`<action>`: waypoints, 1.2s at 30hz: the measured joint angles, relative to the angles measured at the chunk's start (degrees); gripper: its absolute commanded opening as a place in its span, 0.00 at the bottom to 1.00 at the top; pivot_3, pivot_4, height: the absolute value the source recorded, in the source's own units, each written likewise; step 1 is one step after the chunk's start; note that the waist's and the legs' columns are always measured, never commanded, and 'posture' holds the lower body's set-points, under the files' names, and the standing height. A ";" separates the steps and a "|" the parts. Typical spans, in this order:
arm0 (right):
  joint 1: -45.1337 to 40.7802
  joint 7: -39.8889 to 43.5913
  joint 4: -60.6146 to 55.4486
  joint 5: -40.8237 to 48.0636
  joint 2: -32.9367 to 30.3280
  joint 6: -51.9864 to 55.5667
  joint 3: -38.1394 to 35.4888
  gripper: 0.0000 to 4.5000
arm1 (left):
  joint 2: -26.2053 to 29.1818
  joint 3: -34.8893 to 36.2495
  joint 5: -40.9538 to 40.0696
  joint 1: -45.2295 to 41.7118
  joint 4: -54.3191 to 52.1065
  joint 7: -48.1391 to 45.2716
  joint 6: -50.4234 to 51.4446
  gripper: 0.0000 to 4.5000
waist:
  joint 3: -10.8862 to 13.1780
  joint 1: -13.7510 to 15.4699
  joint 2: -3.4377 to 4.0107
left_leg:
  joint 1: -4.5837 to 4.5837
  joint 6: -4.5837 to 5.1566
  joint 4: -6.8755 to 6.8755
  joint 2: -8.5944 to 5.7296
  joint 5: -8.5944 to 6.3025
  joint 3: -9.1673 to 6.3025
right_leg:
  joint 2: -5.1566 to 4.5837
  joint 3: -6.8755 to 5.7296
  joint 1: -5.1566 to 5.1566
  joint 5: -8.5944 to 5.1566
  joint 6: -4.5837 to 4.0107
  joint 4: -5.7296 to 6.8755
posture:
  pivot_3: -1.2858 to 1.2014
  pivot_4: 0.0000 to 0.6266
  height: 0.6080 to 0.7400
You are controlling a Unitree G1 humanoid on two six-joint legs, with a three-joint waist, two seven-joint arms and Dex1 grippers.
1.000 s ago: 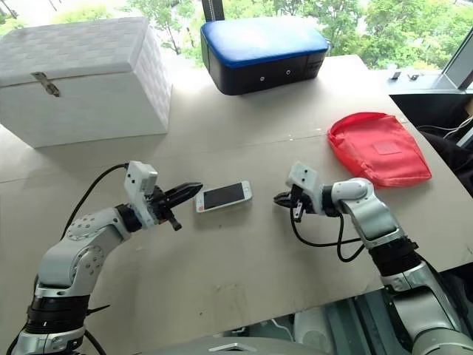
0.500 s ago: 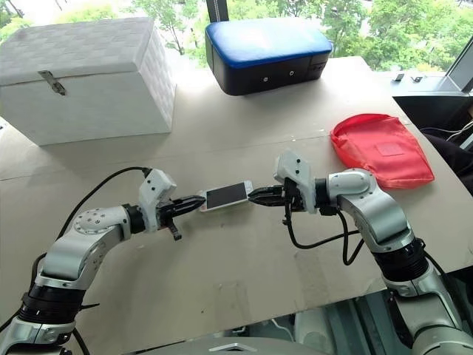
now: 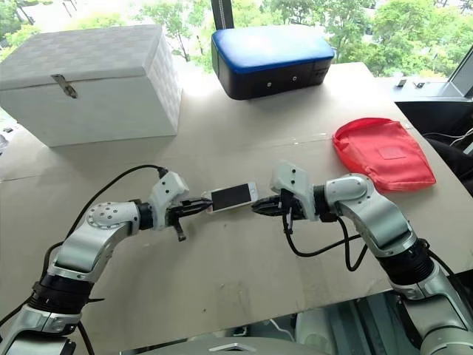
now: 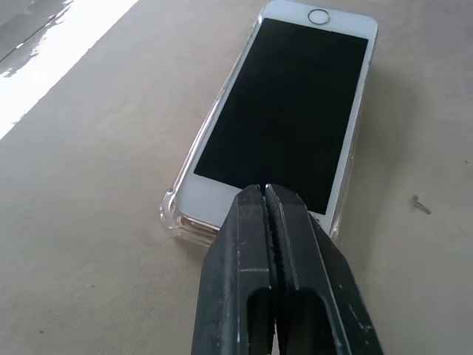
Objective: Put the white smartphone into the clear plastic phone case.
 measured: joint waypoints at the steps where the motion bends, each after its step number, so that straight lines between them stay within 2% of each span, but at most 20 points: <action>1: 0.00 -0.07 0.15 -0.19 0.01 -0.10 0.38 0.00 | -0.01 -0.04 0.29 0.18 0.25 -0.04 -0.66 0.01 | -0.09 -0.02 0.09 | 0.01 0.00 0.00 0.00 0.00 0.00 | -0.04 0.00 0.00 0.00 0.00 0.00 | 0.52 0.24 0.96; 3: -0.01 -0.20 0.63 -0.48 0.44 -0.55 1.30 0.00 | -0.33 0.03 0.64 0.38 1.19 0.05 -2.06 0.01 | -0.27 -0.03 0.23 | 0.04 0.01 0.00 0.00 0.00 0.00 | -0.07 0.00 0.00 0.00 0.00 0.01 | 0.52 0.24 0.96; 5: -0.05 -0.83 0.79 -0.78 1.12 -1.08 1.36 0.00 | -2.99 2.11 -0.29 1.49 2.84 0.70 -3.66 0.01 | -0.36 -0.03 0.34 | 0.04 0.01 0.00 -0.01 0.00 0.00 | -0.10 0.01 0.00 0.01 0.00 0.01 | 0.52 0.24 0.96; 8: -0.09 -2.33 1.90 -1.21 2.16 -2.33 1.00 0.00 | -9.67 8.56 -8.40 3.56 5.20 1.44 -2.50 0.01 | -0.22 -0.04 0.11 | -0.10 0.01 0.02 0.00 0.00 -0.05 | -0.28 -0.03 -0.08 0.01 -0.01 0.03 | 0.52 0.24 0.96; 9: -0.28 -3.09 2.99 -1.52 2.59 -3.30 0.80 0.00 | -12.47 13.15 -14.06 3.88 5.83 3.04 0.89 0.01 | -0.09 -0.02 -0.06 | -0.19 -0.01 0.04 0.01 0.01 -0.09 | -0.27 -0.07 -0.13 0.02 -0.01 0.02 | 0.52 0.24 0.96; 14: -1.15 -4.27 5.57 -2.51 3.03 -4.97 0.72 0.00 | -11.78 19.77 -17.31 3.05 6.44 6.51 4.23 0.01 | 0.22 -0.15 -0.31 | -0.27 -0.23 0.02 -0.08 0.14 -0.07 | -0.17 -0.11 -0.15 0.03 0.01 -0.02 | 0.52 0.24 0.96; 21: -1.89 -4.46 6.86 -3.01 3.80 -5.88 0.86 0.00 | -11.46 19.48 -17.31 2.70 4.82 7.65 6.94 0.01 | 0.46 -0.09 -0.45 | -0.43 -0.20 0.02 -0.13 0.12 -0.08 | -0.20 -0.14 -0.22 0.03 0.01 -0.04 | 0.52 0.24 0.96; 28: -1.89 -4.00 6.86 -3.28 3.86 -6.26 0.89 0.00 | -11.68 14.24 -15.54 2.88 -1.26 8.29 7.68 0.01 | 0.58 -0.13 -0.44 | -0.47 -0.21 0.02 -0.12 0.12 -0.10 | -0.21 -0.16 -0.25 0.03 0.00 -0.04 | 0.52 0.24 0.96; 34: -5.01 -10.85 13.42 -9.32 6.95 -7.89 1.16 0.00 | -12.81 13.98 -12.61 3.08 -1.70 14.05 7.72 0.01 | 0.70 -0.72 -0.48 | -0.56 -0.23 0.02 -0.11 0.14 -0.10 | -0.18 -0.16 -0.37 0.03 0.01 -0.02 | 0.52 0.24 0.96; 36: -6.47 -13.34 18.12 -12.86 8.22 -9.52 2.22 0.00 | -12.28 14.44 -11.77 4.94 -3.81 15.96 8.95 0.01 | 0.69 -1.17 -0.50 | -1.00 -0.23 0.05 -0.15 0.15 -0.11 | -0.18 -0.18 -0.78 0.17 0.23 0.01 | 0.52 0.24 0.96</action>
